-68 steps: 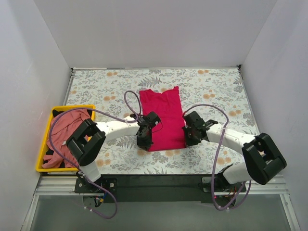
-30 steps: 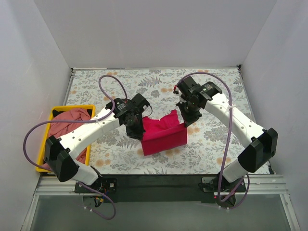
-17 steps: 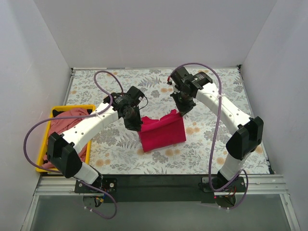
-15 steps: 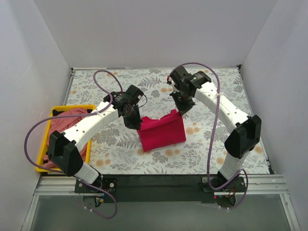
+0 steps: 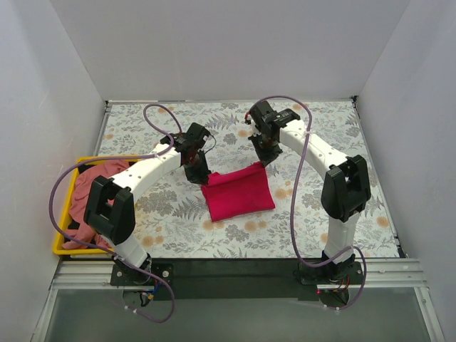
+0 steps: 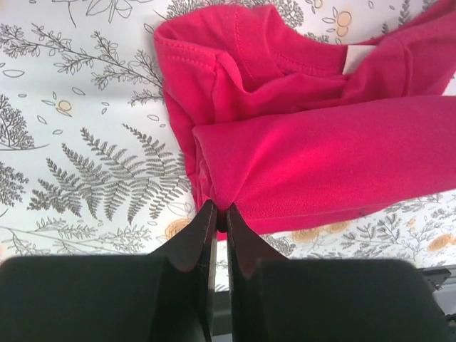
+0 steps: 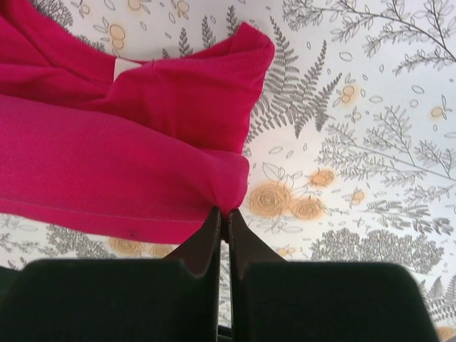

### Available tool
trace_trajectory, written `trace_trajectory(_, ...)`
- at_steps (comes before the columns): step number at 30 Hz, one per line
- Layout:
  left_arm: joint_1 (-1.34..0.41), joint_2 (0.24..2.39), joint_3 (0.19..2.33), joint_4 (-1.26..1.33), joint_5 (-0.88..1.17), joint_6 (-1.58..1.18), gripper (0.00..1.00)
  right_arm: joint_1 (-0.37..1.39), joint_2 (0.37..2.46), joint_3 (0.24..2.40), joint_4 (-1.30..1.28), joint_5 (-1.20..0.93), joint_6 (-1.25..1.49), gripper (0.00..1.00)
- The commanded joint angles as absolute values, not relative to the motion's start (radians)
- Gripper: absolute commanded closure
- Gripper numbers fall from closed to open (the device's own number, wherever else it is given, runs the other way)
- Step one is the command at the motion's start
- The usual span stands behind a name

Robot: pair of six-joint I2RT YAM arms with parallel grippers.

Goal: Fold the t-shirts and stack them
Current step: Fold the tshirt

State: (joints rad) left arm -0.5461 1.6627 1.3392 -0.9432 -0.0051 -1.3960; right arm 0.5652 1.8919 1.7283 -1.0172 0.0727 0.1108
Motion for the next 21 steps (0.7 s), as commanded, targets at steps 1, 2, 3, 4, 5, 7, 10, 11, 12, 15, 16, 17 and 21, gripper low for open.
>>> trace_trajectory(1, -0.517, 1.663, 1.301, -0.899, -0.025, -1.371, 1.00, 0.545, 1.924, 1.710, -0.927, 0.107, 0.074, 0.99)
trace_trajectory(2, -0.508, 1.678, 1.295, -0.893, -0.028, -1.371, 1.00, 0.540, 1.936, 1.706, -0.901, 0.107, 0.072, 0.99)
trace_trajectory(3, -0.506, 1.684, 1.290, -0.881, -0.032, -1.371, 1.00, 0.535, 1.942, 1.700, -0.890, 0.107, 0.072, 0.99)
trace_trajectory(4, -0.505, 1.687, 1.287, -0.877, -0.035, -1.376, 1.00, 0.535, 1.947, 1.691, -0.873, 0.107, 0.068, 0.99)
trace_trajectory(5, -0.500, 1.693, 1.278, -0.871, -0.037, -1.377, 1.00, 0.532, 1.953, 1.686, -0.862, 0.107, 0.067, 0.99)
trace_trajectory(7, -0.497, 1.697, 1.269, -0.856, -0.040, -1.384, 1.00, 0.529, 1.968, 1.683, -0.839, 0.104, 0.066, 0.99)
trace_trajectory(10, -0.492, 1.704, 1.249, -0.836, -0.043, -1.394, 1.00, 0.526, 1.982, 1.672, -0.812, 0.101, 0.060, 0.99)
trace_trajectory(11, -0.489, 1.706, 1.246, -0.830, -0.044, -1.397, 1.00, 0.526, 1.991, 1.669, -0.805, 0.098, 0.060, 0.99)
trace_trajectory(12, -0.488, 1.712, 1.240, -0.822, -0.040, -1.399, 1.00, 0.526, 1.996, 1.664, -0.802, 0.100, 0.061, 0.99)
trace_trajectory(15, -0.488, 1.726, 1.232, -0.804, -0.038, -1.402, 1.00, 0.523, 2.006, 1.651, -0.784, 0.100, 0.067, 0.99)
trace_trajectory(16, -0.488, 1.733, 1.233, -0.804, -0.040, -1.402, 1.00, 0.523, 2.009, 1.649, -0.781, 0.109, 0.071, 0.99)
trace_trajectory(17, -0.489, 1.735, 1.236, -0.804, -0.041, -1.404, 1.00, 0.523, 2.010, 1.648, -0.781, 0.109, 0.072, 0.99)
trace_trajectory(21, -0.488, 1.717, 1.255, -0.805, -0.043, -1.407, 0.82, 0.523, 1.977, 1.655, -0.776, 0.106, 0.097, 0.77)
